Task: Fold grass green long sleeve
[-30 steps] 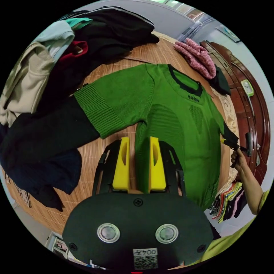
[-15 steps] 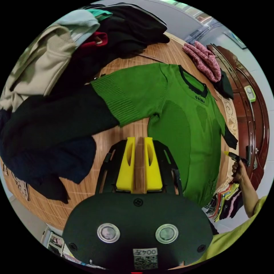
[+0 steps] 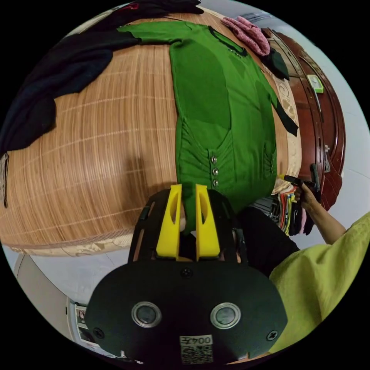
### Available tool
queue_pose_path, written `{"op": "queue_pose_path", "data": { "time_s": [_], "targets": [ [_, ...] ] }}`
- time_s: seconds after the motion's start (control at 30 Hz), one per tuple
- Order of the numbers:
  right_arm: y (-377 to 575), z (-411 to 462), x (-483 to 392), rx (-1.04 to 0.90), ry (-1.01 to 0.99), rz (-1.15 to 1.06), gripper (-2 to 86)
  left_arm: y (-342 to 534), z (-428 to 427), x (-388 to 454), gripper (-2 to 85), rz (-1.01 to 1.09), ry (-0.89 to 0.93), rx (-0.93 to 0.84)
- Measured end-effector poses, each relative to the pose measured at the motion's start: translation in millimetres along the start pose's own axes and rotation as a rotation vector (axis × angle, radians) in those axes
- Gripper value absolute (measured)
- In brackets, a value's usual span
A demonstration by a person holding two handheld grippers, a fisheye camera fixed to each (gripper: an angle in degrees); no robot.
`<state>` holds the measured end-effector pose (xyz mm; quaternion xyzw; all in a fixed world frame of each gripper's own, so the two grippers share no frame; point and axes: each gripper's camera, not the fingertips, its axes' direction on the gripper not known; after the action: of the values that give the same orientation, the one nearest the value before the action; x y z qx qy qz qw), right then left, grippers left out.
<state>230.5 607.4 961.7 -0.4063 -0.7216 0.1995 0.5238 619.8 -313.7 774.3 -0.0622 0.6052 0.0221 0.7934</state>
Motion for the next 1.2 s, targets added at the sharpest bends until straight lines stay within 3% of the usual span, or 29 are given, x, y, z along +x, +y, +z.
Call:
{"op": "queue_pose_path", "data": {
  "time_s": [0.2,0.37,0.53,0.67,0.8,1.03,1.2],
  "targets": [
    [15,22,-17,-0.022,0.014,-0.029,11.8,7,20,23,2.7,0.034,-0.011,-0.042],
    [19,38,-37,-0.062,0.246,-0.080,4.1,13,32,40,1.1,0.073,-0.172,-0.105],
    [28,43,-28,-0.038,0.181,0.004,4.7,25,28,37,0.7,-0.033,-0.118,-0.059],
    [36,34,-21,-0.032,0.132,0.098,10.6,32,23,41,0.7,-0.064,-0.093,-0.056],
    [38,8,-31,0.113,0.063,0.108,12.1,40,-3,55,0.7,-0.056,-0.149,-0.004],
    [-28,-11,-75,0.221,0.094,-0.039,11.3,-27,-22,148,1.3,0.261,-0.211,0.183],
    [-66,-17,-74,0.210,0.086,-0.017,11.4,-81,4,212,2.6,0.504,-0.338,0.161]
  ]
}}
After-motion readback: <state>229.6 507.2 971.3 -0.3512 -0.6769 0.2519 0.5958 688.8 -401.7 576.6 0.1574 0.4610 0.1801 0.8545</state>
